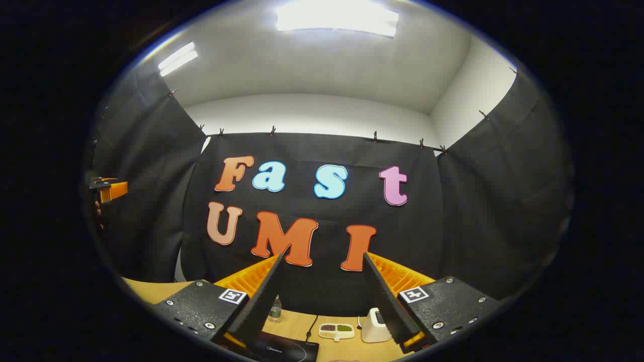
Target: First push the handle of the pot to place it horizontally, then grasp the pot with both hands and set it on the induction cooktop.
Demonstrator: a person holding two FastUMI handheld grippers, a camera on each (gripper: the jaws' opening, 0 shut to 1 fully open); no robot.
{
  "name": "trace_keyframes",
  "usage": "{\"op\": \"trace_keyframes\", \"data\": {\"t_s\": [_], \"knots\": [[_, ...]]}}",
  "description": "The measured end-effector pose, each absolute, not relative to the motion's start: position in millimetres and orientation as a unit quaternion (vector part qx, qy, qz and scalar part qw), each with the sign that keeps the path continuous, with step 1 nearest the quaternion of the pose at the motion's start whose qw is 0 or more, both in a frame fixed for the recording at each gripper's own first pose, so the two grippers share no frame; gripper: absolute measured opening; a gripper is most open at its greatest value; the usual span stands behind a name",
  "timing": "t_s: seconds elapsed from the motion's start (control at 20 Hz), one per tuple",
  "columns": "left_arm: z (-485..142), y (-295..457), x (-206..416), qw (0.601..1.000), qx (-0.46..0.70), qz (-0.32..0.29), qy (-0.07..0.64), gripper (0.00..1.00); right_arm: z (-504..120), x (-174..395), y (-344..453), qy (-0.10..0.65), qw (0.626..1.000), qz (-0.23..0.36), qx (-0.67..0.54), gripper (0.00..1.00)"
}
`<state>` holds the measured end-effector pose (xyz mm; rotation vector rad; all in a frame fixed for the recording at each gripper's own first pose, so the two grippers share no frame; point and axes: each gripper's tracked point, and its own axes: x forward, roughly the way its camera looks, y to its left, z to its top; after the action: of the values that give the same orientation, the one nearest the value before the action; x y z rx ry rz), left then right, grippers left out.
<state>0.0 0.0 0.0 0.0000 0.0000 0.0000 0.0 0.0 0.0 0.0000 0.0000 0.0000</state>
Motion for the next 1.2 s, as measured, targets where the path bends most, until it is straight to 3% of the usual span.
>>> {"op": "trace_keyframes", "data": {"t_s": [1.2], "knots": [[-73.6,-47.9,-8.6,0.988,0.013,-0.101,0.119,0.82,6.0,-13.2,-4.7,-0.030,0.999,-0.003,-0.030,0.95]]}}
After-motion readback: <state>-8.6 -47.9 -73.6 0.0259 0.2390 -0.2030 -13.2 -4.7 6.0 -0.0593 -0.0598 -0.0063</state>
